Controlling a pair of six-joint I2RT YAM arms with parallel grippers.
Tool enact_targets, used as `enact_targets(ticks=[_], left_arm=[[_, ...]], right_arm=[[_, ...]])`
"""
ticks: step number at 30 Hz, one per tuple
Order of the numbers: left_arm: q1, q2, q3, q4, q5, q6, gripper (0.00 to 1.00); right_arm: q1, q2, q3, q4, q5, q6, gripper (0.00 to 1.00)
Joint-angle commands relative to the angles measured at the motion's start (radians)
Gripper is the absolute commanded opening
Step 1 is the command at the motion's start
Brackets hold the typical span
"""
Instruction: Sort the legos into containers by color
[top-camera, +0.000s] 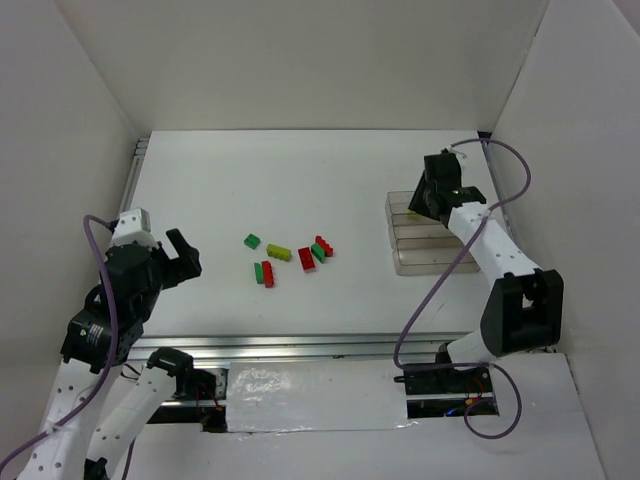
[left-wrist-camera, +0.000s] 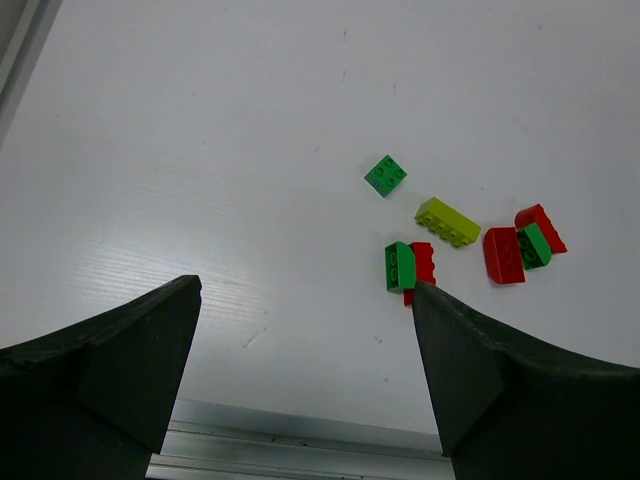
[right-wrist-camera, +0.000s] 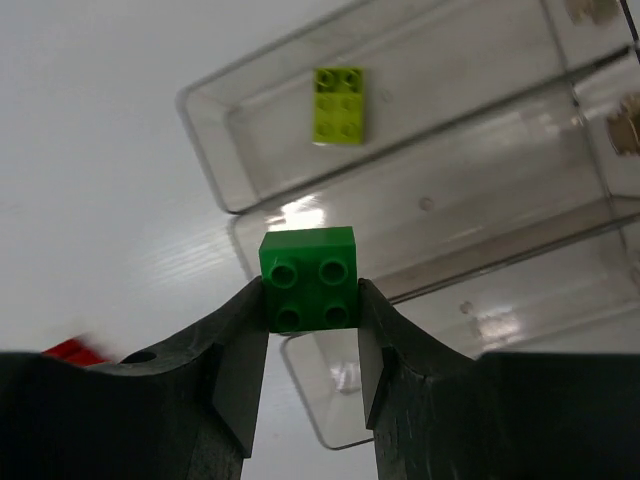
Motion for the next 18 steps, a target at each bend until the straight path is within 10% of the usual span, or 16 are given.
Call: enact_targets(ticks=[1,10,13,18], left_arm=[[0.002,0.024,0.002,0.047,0.016,0.03,0.99],[0.001,0.015,-0.001,0.047,0.005,0.024,0.99],[0.001,0.021,-0.001,0.047,0.009,0.027,1.0],[0.002,0.028,0.0,0.046,0.009,0.027,1.0]], right_arm=[[-0.07,0.025,-0.077,0.033,-0.037,0.027,0.02],[-0.114,0.134,-0.062,0.025,-0.013,0.041,0.12],[-0.114,0.128,-0.077,0.041,-0.017,0.041,0.55],[-0.116,0.127,-0.054,0.035,-0.014,0.039,0.81]])
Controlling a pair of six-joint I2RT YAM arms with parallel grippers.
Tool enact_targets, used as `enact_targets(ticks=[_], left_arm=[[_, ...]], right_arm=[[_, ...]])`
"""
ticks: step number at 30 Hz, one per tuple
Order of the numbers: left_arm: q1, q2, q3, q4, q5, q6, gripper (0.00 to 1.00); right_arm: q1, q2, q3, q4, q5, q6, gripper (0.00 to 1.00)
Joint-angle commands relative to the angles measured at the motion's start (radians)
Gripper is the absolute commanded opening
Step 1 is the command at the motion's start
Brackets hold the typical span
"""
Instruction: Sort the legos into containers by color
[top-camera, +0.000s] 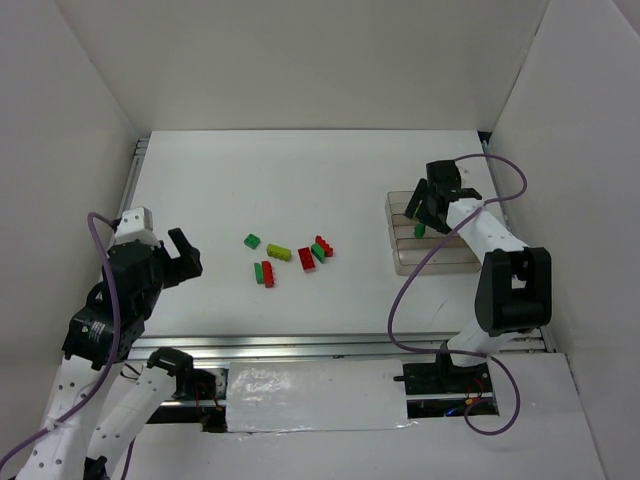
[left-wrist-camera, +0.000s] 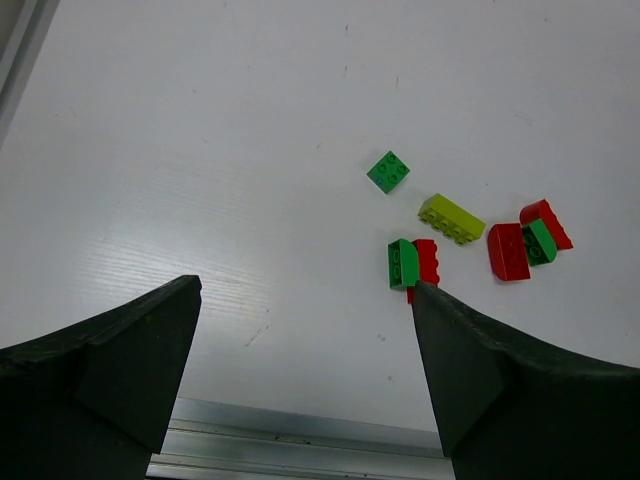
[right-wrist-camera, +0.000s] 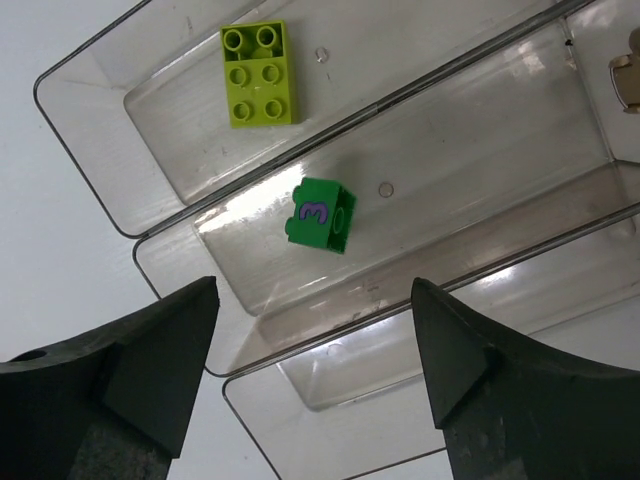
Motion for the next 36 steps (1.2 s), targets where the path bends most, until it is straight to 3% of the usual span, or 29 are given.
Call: enact_targets(ticks=[1,6,9,12,20,27,30,36], left_arm=[[0.001,0.003,0.0,0.044,0.004,0.009,1.0],[0.001,0.023,0.0,0.048,-0.002,0.008,1.0],[0.002,0.107,0.04,0.018,-0.034,-0.015,0.99],[0.001,0.245,0.086,-0.009,-0.013,-0.073,1.0],[-0.002,0.713,0.124,0.232,0.187,-0.204,1.0],[-0.009,1.01,0.239,0.246,0.04,-0.383,0.99],[-0.012,1.067,0.276,0.203,-0.04,-0.497,0.99],[-0.019,1.119,0.253,0.26,-0.065,-0.619,0.99]], right_arm=[[-0.006,-0.003,0.027,0.025,0.006,0.003,0.86],[0.033,-0.059,0.013,0.027,-0.054,0.004,0.94],[0.137,-0.163,-0.016,0.022,-0.045,0.004,0.95],[0.26,-0.265,-0.028,-0.002,-0.031,0.007,0.99],[0.397,-0.452,-0.119,0.004,-0.193,0.012,1.0],[0.452,-0.539,-0.211,0.011,-0.216,0.013,1.0],[0.472,-0.556,-0.241,0.028,-0.218,0.016,1.0],[0.488,-0.582,-0.263,0.036,-0.246,0.016,1.0]])
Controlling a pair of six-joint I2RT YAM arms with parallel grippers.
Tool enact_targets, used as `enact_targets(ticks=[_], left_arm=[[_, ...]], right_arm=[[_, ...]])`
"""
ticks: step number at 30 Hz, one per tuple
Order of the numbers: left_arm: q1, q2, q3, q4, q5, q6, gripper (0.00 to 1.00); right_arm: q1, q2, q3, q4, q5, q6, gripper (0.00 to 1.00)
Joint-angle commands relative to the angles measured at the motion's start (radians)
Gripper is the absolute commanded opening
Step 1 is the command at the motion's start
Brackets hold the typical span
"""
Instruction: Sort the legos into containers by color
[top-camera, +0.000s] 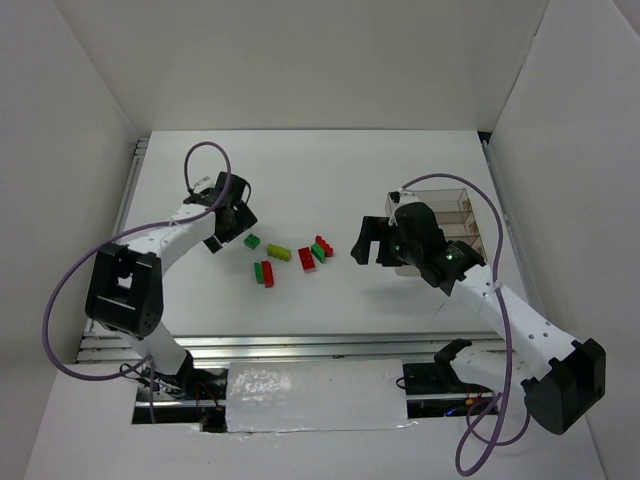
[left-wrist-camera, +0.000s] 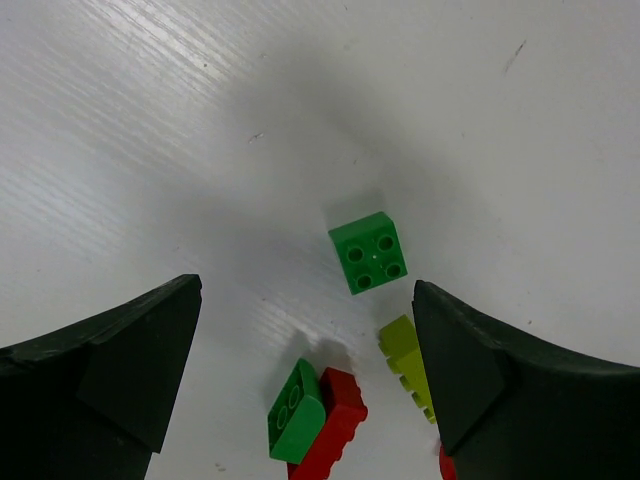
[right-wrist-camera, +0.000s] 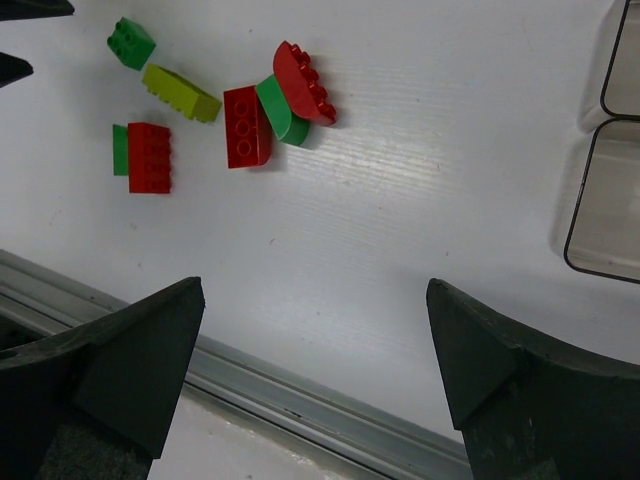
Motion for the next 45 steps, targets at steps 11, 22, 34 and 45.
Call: enact_targets(ticks=[11,22,34,45], left_arm=[[-0.045,0.206,0.095,0.067,-0.02,-0.124,0.96],[-0.048,0.267,0.072,0.101,-0.012,-0.125,0.36],[-0.121,-0.071,0.032,0.085,-0.04,-0.07,0.0],[-0.41,-0.469,-0.177,0.231,0.084,-0.314,0.0]], right_arm=[[0.021,-0.037,-0.028,0.041,-0.035,0.0,1.0],[0.029,-0.04,-0.029,0.038,-0.03,-0.006,1.0],[0.032,-0.14,-0.243,0.448,-0.227,0.146,0.99],[0.278,-0.088,-0.345,0.843,0.063,0.211,0.96]])
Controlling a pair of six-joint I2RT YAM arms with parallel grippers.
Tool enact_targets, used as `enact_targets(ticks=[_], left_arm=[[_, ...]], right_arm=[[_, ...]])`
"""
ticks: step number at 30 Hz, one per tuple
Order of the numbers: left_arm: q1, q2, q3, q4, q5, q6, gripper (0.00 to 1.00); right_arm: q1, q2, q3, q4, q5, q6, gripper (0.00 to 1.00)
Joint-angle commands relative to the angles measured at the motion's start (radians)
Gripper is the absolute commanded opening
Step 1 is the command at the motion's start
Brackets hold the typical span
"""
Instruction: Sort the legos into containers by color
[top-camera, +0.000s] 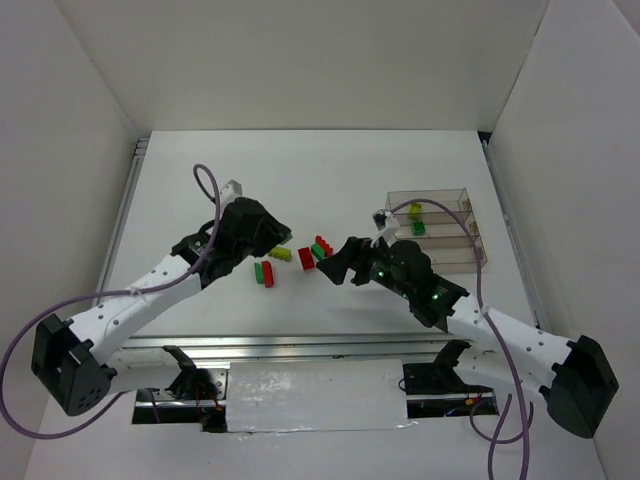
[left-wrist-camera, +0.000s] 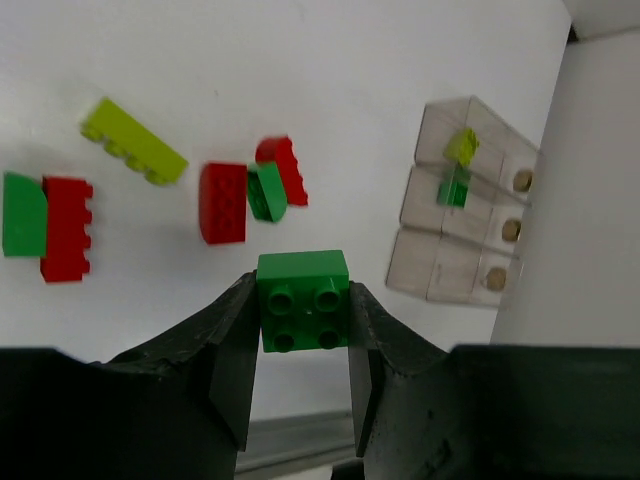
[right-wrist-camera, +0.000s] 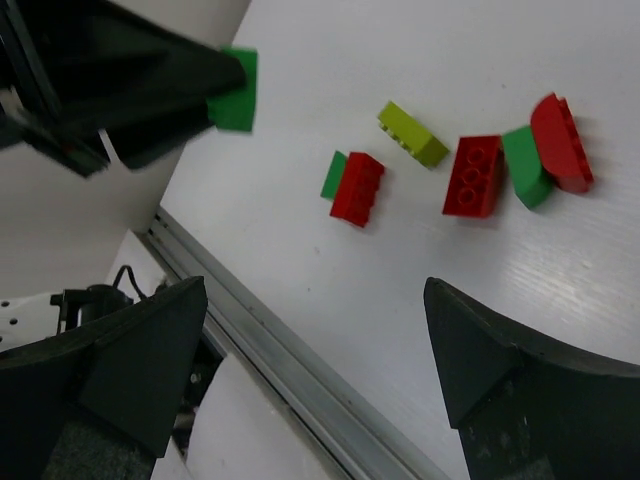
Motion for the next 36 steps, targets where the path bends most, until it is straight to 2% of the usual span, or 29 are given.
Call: enact_targets(ticks=[1,5,10,13,16,18,20,22,23,25,27,28,29,30,32,33,34,36], left_arm=[[-0.072,-0.051,-0.038,0.061,0.033,-0.126,0.0],[-0.152,-0.082,-0.022,0.071,0.026,-0.169,0.0],[-0.18,-0.08,0.003,0.068,0.012,-0.174,0.0],[-0.185,-0.076,-0.009,0.087,0.036,-0.175,0.0],[-0.194,-0.08,-0.026,0.108,0.052,-0.183,0.0],[-0.198,-0.08,-0.028,0.11,0.058,-0.183,0.0],[-0.211,-0.085,-0.032,0.117,0.058,-0.188,0.0],[-0.224,-0.084,-0.042,0.131,0.061,-0.192,0.0],[-0.228,-0.08,-0.043,0.143,0.066,-0.192,0.0],[-0.238,-0.074,-0.042,0.147,0.067,-0.194,0.0],[-0.244,-0.064,-0.037,0.144,0.066,-0.191,0.0],[-0.244,-0.062,-0.035,0.145,0.067,-0.186,0.0],[-0.244,-0.062,-0.034,0.144,0.063,-0.183,0.01],[-0.246,-0.062,-0.031,0.142,0.056,-0.177,0.05],[-0.247,-0.07,-0.028,0.134,0.032,-0.162,0.27],[-0.246,-0.073,-0.017,0.121,0.02,-0.157,0.46],[-0.246,-0.079,-0.012,0.107,0.006,-0.155,0.96],[-0.246,-0.077,0.021,0.073,-0.032,-0.113,1.0]], right_arm=[[0.093,0.051,0.008,0.238,0.166,-0.003,0.96],[0.165,0.127,0.017,0.355,0.292,-0.023,0.95],[0.209,0.206,0.059,0.432,0.304,-0.033,0.94],[0.231,0.229,0.065,0.458,0.361,-0.035,0.89],[0.231,0.223,0.034,0.514,0.421,-0.029,0.73],[0.231,0.221,0.036,0.525,0.433,-0.033,0.7],[0.231,0.232,0.058,0.506,0.429,-0.046,0.62],[0.231,0.244,0.063,0.513,0.412,-0.053,0.48],[0.231,0.246,0.057,0.524,0.407,-0.055,0.35],[0.231,0.249,0.048,0.558,0.389,-0.061,0.33],[0.234,0.247,0.037,0.575,0.38,-0.064,0.17],[0.232,0.247,0.034,0.573,0.384,-0.063,0.02],[0.234,0.246,0.033,0.57,0.39,-0.063,0.0],[0.234,0.243,0.028,0.564,0.395,-0.067,0.0],[0.234,0.229,0.007,0.565,0.409,-0.07,0.0],[0.232,0.215,-0.004,0.574,0.407,-0.078,0.0],[0.231,0.208,-0.021,0.573,0.406,-0.079,0.0],[0.228,0.194,-0.02,0.502,0.425,-0.072,0.0]])
